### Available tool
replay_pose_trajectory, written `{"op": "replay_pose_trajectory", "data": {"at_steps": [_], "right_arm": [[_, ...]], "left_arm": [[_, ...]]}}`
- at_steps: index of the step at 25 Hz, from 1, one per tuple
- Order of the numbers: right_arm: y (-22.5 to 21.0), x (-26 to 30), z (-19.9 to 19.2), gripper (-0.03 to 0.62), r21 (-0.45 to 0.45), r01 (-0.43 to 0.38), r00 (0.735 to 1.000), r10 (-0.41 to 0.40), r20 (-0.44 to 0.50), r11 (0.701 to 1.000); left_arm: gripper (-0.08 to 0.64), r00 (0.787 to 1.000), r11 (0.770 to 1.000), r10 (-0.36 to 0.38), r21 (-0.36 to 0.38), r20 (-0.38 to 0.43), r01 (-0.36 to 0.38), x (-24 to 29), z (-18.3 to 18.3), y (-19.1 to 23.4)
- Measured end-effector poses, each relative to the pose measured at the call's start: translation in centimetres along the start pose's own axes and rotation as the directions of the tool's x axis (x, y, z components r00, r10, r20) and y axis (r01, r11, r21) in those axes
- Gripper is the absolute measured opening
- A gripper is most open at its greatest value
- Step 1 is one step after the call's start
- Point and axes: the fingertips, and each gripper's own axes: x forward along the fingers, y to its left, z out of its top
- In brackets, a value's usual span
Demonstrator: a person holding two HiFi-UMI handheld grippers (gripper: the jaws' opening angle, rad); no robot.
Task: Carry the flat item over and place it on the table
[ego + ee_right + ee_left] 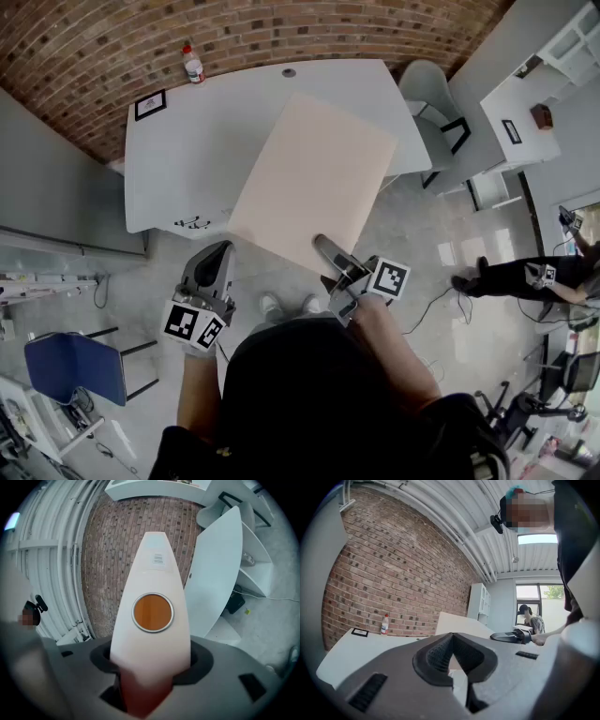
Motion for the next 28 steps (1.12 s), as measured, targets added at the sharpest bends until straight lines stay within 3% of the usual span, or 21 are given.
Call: {"op": "replay_pose_trajectory", "data": {"at_steps": [13, 18, 28], "right_arm": [[0.1, 4.0, -3.5, 0.288, -0.017, 0.04, 0.999, -0.04, 0.012, 0.999], [-1.0, 5.4, -5.2, 0.288, -0.014, 0.086, 0.996, -0.086, 0.018, 0.996], [-3.2, 7.0, -4.5, 0.29, 0.009, 0.153, 0.988, -0.153, 0.034, 0.988]], "left_arm": [[0.003, 0.999, 0.999, -0.04, -0.02, 0.018, 0.041, -3.4, 0.1, 4.7], [0.003, 0.999, 0.998, -0.049, -0.047, -0.012, 0.048, -4.5, -1.4, 7.2], [0.003, 0.998, 0.996, -0.058, -0.066, -0.037, 0.056, -3.5, -2.3, 10.0]]}}
